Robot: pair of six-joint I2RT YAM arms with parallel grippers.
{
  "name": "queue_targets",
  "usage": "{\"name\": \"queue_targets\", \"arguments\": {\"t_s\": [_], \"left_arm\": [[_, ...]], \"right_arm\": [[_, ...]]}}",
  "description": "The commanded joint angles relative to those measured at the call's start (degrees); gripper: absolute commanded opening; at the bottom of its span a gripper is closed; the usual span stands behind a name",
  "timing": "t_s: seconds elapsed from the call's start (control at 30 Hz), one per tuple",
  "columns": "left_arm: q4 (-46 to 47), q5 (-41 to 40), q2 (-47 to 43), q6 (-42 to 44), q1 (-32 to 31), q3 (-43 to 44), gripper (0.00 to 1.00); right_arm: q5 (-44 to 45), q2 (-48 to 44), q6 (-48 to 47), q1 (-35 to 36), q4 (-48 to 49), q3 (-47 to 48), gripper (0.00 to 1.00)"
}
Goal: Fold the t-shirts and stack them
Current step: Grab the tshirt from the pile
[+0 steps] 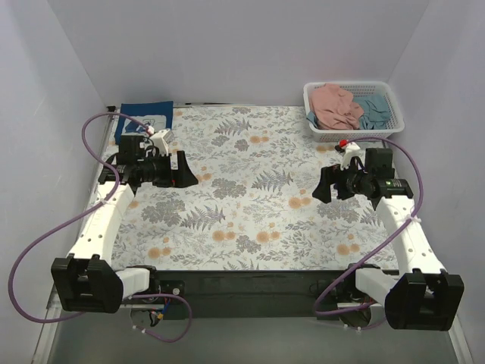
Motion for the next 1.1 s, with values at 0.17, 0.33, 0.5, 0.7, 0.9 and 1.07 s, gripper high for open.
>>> {"name": "queue_targets", "arguments": {"t_s": [0.17, 0.33, 0.5, 0.7, 0.9, 1.07], "left_arm": [[-2.0, 3.5, 1.6, 5.2, 0.2, 8.3, 0.88], [-3.6, 3.1, 1.8, 6.4, 0.2, 9.7, 0.89], [-7.4, 4.2, 4.6, 7.4, 0.2, 12.5, 0.89], [-8.5, 3.2, 5.4, 8.3, 0.2, 12.2, 0.89], [-7.7, 1.7, 5.0, 8.4, 0.2, 9.6, 0.89], [-7.2, 0.9, 5.8, 8.4, 0.2, 9.6, 0.89]], "right_arm": [[4.7, 17.7, -5.7, -3.1, -0.5, 29.4, 0.98], [6.3, 33.1, -4.6, -7.5, -0.3, 51.0, 0.98], [10.1, 48.5, -2.3, -8.9, 0.7, 65.9, 0.98], [7.3, 62.1, -0.4, -8.9, 2.8, 77.5, 0.98], [6.4, 68.0, -0.9, -8.0, 4.0, 75.8, 0.98], [5.3, 70.9, -0.8, -7.9, 4.2, 75.2, 0.98]]}}
